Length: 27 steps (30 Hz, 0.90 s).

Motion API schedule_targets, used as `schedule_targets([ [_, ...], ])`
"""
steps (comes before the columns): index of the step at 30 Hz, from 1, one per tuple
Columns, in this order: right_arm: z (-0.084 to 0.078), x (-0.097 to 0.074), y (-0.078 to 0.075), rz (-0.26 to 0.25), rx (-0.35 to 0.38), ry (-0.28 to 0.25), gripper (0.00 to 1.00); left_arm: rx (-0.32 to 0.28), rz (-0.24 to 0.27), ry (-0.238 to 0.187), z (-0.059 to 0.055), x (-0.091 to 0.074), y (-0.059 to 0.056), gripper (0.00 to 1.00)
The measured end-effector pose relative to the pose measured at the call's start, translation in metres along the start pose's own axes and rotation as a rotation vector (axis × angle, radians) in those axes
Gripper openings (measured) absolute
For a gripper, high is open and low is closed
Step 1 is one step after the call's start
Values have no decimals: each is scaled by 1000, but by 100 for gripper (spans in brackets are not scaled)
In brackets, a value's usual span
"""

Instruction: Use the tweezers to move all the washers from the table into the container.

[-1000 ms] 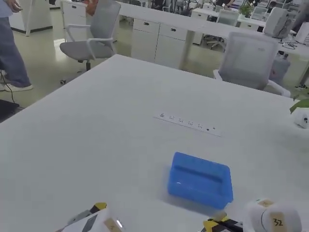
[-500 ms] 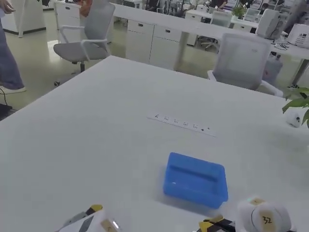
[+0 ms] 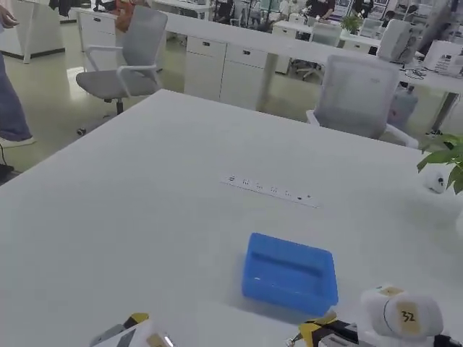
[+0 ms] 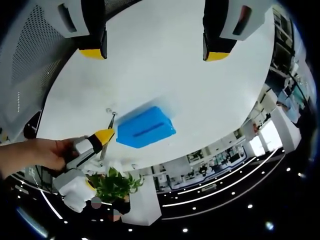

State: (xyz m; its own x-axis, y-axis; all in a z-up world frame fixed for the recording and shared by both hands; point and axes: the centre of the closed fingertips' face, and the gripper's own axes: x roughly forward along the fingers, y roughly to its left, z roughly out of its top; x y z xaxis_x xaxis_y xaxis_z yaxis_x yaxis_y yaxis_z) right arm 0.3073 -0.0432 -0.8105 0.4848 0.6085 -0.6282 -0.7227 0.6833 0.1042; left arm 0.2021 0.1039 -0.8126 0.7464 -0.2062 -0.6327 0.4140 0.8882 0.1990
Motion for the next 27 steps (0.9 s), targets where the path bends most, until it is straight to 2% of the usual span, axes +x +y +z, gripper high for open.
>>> schedule_targets([
  [16,39,-15,9,13,-33,-82,2,6,-4,0,0,-1,-1,79],
  [27,62,-23,1,-6,-45,-138,2,6,-3,4,-1,0,-1,79],
])
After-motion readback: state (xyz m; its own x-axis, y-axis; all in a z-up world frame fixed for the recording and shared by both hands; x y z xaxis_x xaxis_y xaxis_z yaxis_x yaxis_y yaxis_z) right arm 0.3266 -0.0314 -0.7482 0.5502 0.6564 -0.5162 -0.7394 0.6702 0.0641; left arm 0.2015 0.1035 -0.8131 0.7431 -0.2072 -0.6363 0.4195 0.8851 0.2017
